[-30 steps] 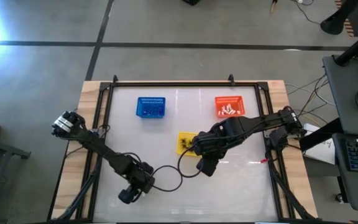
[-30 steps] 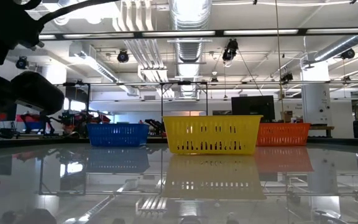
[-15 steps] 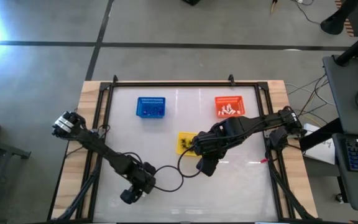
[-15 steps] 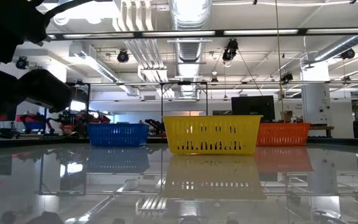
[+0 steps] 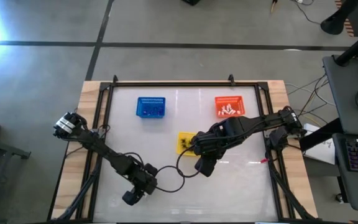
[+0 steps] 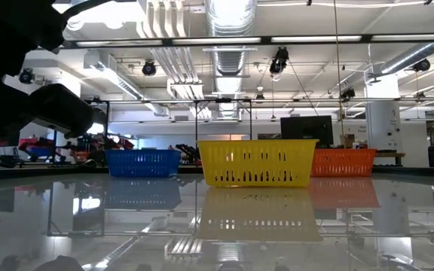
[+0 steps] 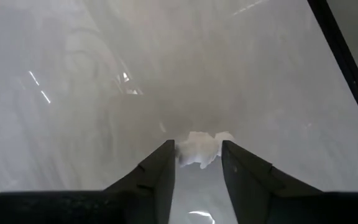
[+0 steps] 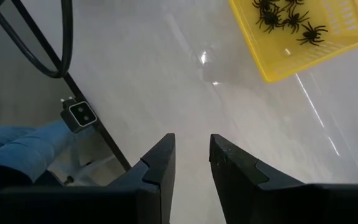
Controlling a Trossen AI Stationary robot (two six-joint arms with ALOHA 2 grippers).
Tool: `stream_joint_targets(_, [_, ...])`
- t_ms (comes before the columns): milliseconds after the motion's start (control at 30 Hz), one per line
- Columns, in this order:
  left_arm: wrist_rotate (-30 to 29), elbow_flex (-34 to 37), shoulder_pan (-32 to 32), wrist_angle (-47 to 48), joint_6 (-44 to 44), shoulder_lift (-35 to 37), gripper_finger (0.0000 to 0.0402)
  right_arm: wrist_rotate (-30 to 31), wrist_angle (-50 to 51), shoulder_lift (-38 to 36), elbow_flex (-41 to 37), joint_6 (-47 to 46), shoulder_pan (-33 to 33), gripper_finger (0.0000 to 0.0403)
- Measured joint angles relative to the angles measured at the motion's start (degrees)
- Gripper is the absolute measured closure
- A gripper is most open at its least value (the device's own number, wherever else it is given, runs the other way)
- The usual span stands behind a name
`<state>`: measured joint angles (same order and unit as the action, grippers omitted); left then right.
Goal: Sort Halloween decoration
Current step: Put the white skeleton toy into the orange bin
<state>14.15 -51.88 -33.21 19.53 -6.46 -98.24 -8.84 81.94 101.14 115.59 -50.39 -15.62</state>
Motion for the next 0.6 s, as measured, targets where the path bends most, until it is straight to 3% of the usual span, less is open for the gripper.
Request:
stream_joint_targets(300, [0.0, 0.6, 0.0, 0.3, -0.2, 0.0, 0.0393, 0.0, 0.0, 0.0, 0.0, 0.0, 0.0, 0.0319])
stream_joint_targets(600, [0.1, 0.6, 0.0, 0.4, -3.0, 0.0, 0.0401, 0.0, 0.0, 0.0, 0.0, -0.3, 0.0, 0.0315])
